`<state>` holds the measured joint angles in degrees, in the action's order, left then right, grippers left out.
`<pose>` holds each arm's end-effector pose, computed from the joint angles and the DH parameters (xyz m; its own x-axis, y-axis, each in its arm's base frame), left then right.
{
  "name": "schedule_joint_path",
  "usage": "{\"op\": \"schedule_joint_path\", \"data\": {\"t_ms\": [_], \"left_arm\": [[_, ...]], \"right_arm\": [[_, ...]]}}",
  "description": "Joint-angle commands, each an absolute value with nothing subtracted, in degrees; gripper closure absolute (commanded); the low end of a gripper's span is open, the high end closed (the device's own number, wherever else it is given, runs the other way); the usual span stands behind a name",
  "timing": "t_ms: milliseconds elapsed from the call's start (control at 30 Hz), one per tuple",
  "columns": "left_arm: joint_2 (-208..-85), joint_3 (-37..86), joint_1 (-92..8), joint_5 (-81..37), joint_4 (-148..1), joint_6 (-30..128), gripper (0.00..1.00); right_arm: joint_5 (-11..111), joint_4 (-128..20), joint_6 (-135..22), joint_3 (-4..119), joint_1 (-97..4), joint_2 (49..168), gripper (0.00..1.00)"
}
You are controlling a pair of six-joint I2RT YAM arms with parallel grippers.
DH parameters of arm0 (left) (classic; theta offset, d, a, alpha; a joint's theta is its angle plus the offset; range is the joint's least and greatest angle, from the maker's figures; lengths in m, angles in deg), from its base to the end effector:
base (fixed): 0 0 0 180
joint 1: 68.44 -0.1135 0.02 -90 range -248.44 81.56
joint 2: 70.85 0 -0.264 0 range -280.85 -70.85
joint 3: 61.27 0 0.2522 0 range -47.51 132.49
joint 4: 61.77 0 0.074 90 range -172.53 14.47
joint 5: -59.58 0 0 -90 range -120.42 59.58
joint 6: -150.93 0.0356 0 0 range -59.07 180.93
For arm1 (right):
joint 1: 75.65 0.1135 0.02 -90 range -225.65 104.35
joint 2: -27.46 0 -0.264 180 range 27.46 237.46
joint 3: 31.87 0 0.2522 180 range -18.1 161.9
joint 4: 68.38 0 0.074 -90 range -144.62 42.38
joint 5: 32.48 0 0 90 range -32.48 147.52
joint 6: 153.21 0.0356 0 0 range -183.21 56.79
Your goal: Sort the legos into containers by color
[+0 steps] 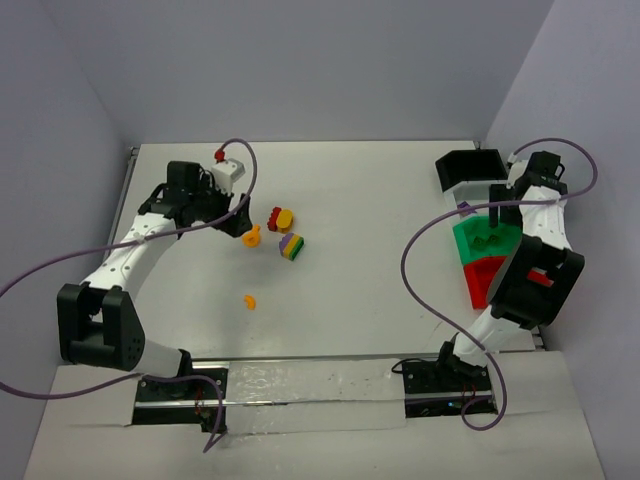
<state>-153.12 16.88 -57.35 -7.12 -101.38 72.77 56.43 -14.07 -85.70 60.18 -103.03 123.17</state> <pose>0.3046 -0.0741 0.2832 -0.5701 0.3038 -0.7633 0.5866 0.8010 -0.1193 0.3165 -0.1632 0.2672 -0.8680 0.0188 -0.4962 0.1286 0.9737 -0.1880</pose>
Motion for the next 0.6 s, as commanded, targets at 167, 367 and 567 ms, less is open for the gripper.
{"op": "schedule_joint_path", "data": {"t_ms": [167,367,567], "left_arm": [[-147.1,5.9,-60.9,4.5,-126.7,119.8,0.04],[-141.4,-5.9,-60.9,9.5,-124.8,145.6,0.09],[-148.3,-3.5,-59.0,13.9,-126.8,156.0,0.13]], "right_arm": [[53.5,-12.2,-84.8,62.8,-100.2,120.4,0.16],[44.0,-6.6,-82.8,64.2,-95.0,116.7,0.01],[33.2,-2.3,-81.0,64.2,-89.3,113.6,0.0]]}}
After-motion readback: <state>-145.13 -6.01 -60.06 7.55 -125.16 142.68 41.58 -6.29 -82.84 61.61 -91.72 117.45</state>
